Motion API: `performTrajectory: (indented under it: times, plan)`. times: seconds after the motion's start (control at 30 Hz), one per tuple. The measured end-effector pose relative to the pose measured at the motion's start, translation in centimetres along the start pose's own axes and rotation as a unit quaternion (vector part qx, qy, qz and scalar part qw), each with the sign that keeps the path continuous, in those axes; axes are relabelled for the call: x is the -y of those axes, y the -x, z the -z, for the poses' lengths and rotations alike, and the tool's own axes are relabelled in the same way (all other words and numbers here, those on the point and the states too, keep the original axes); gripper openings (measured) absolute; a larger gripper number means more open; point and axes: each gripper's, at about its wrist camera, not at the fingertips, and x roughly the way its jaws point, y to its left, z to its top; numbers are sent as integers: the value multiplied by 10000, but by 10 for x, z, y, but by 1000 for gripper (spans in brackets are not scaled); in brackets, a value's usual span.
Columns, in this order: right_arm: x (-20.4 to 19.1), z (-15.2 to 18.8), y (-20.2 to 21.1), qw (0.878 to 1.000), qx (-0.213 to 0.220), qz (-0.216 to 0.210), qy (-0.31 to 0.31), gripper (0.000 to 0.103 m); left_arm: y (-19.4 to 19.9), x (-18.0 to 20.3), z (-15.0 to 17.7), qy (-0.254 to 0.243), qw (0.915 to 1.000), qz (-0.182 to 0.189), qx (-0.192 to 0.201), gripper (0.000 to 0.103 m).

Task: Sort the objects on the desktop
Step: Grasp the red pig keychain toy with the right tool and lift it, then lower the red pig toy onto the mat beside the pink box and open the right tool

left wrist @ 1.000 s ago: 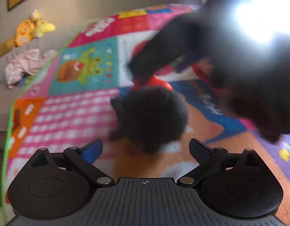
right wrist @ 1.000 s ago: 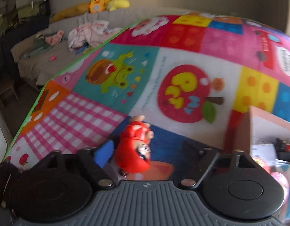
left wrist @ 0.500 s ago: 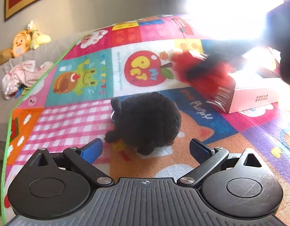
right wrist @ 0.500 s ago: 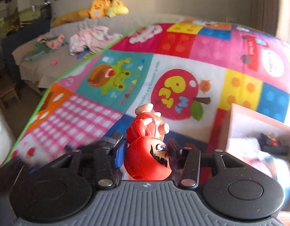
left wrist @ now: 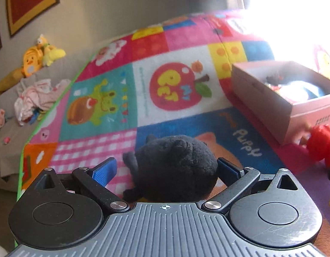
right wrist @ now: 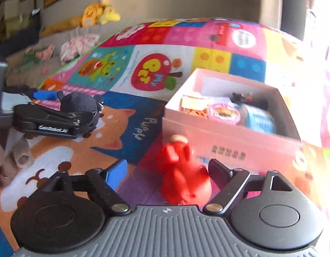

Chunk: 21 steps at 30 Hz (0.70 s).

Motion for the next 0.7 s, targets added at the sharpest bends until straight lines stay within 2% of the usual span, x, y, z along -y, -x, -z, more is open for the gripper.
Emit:
performTrajectory:
  times: [0.13, 0.2, 0.27, 0.3, 0.33, 0.53, 0.7]
  plan:
    - [12, 16, 0, 9998, -55, 36, -210, 89, -4, 1, 1, 19, 10000, -2, -80, 100]
    - [19, 19, -6, 9989, -142, 52, -437, 92, -2, 4, 0, 26, 9999, 113, -56, 86]
    - [24, 18, -8, 9981, -167, -6, -599, 93, 0, 9, -3, -5, 9997, 233, -47, 86]
    - [26, 18, -8, 9977, -171, -13, -653, 100, 2, 12, -4, -57, 9994, 342, -17, 86]
    - [26, 19, -9, 9975, -166, 4, -682, 101, 4, 16, -6, -107, 9988, 469, 27, 85]
    - [21, 18, -12, 9980, -220, 40, -590, 103, 28, 36, -10, -107, 9907, 1303, 376, 88]
    - [21, 17, -18, 9972, -412, 88, -616, 103, 35, 42, 1, -311, 9904, 1338, 166, 93]
